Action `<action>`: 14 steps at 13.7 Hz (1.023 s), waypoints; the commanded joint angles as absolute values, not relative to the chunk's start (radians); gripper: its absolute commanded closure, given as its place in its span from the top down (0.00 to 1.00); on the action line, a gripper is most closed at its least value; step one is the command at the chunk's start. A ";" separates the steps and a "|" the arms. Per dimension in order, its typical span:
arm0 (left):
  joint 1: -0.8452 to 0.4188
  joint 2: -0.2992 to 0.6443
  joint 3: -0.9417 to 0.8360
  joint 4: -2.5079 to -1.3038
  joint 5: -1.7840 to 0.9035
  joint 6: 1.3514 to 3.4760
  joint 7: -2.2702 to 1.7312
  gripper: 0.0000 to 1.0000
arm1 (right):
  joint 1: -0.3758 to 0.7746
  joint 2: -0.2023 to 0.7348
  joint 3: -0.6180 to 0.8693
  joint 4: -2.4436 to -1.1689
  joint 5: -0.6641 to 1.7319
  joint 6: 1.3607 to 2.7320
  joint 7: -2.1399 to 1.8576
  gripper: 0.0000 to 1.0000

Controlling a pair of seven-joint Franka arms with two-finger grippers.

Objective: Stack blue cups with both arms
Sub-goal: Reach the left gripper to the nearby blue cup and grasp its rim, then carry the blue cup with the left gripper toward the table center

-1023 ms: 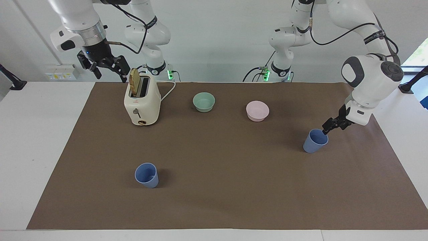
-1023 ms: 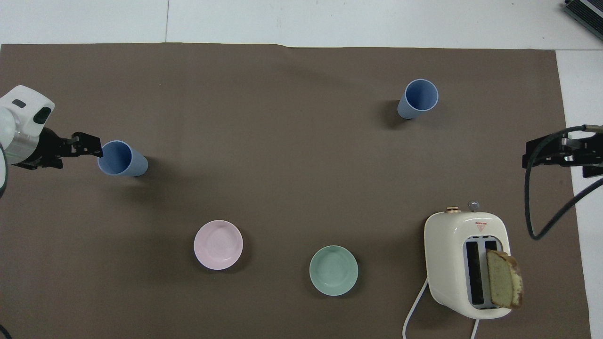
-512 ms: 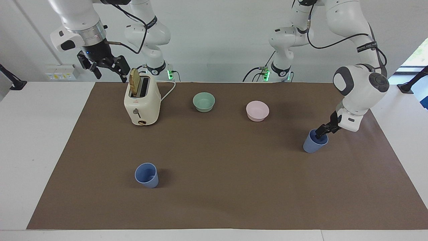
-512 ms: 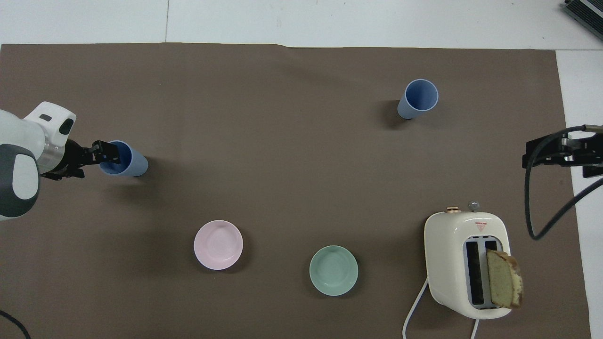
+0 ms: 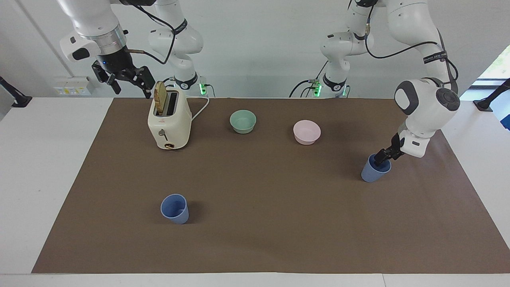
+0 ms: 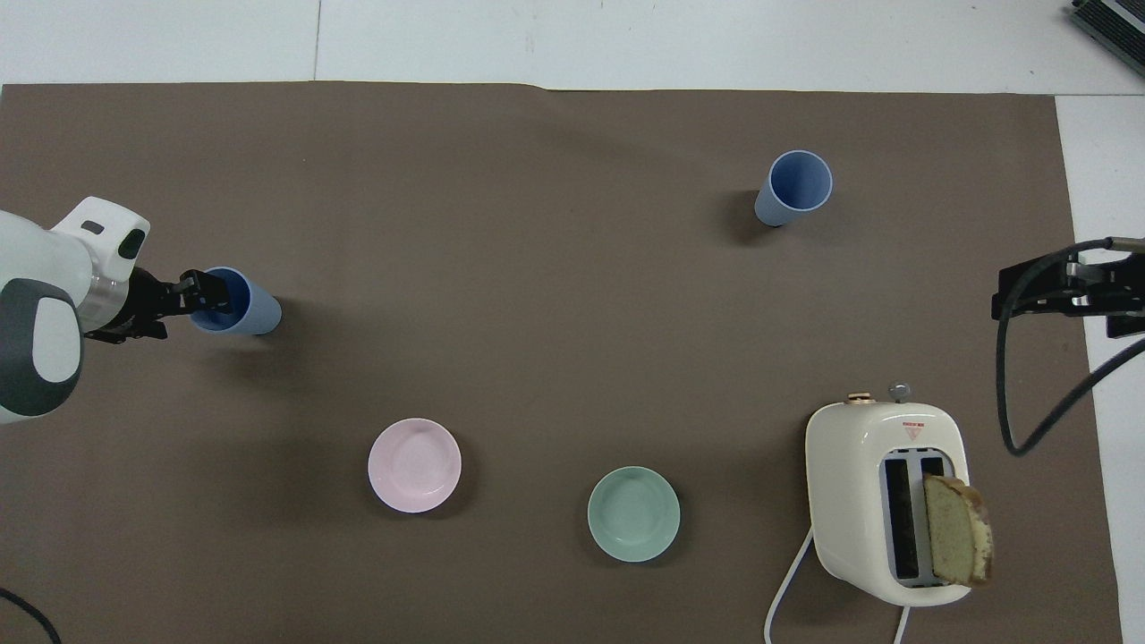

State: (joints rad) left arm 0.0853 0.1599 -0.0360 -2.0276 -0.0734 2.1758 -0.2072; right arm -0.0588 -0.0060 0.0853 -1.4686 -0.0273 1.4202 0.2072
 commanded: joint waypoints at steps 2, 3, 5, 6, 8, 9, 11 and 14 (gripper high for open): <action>0.081 0.161 -0.034 -2.039 -0.086 2.206 -0.207 0.00 | -0.077 -0.018 0.094 -1.489 -0.021 1.437 0.202 1.00; 0.081 0.166 -0.034 -2.025 -0.086 2.201 -0.207 0.00 | -0.077 -0.018 0.094 -1.489 -0.021 1.439 0.202 1.00; 0.084 0.167 -0.034 -1.987 -0.086 2.192 -0.210 0.00 | -0.077 -0.018 0.094 -1.489 -0.021 1.437 0.202 1.00; 0.083 0.167 -0.034 -1.965 -0.086 2.181 -0.216 0.00 | -0.077 -0.018 0.094 -1.489 -0.021 1.439 0.202 1.00; 0.080 0.167 -0.035 -1.896 -0.087 2.122 -0.222 0.00 | -0.077 -0.018 0.094 -1.489 -0.021 1.437 0.202 1.00; 0.080 0.169 -0.040 -1.860 -0.089 2.091 -0.229 0.00 | -0.077 -0.018 0.094 -1.489 -0.021 1.437 0.202 1.00; 0.058 0.169 -0.044 -1.789 -0.107 2.034 -0.285 0.00 | -0.077 -0.018 0.094 -1.489 -0.021 1.437 0.202 1.00; -0.069 0.167 -0.043 -1.732 -0.098 1.984 -0.472 0.00 | -0.077 -0.018 0.094 -1.489 -0.021 1.439 0.202 1.00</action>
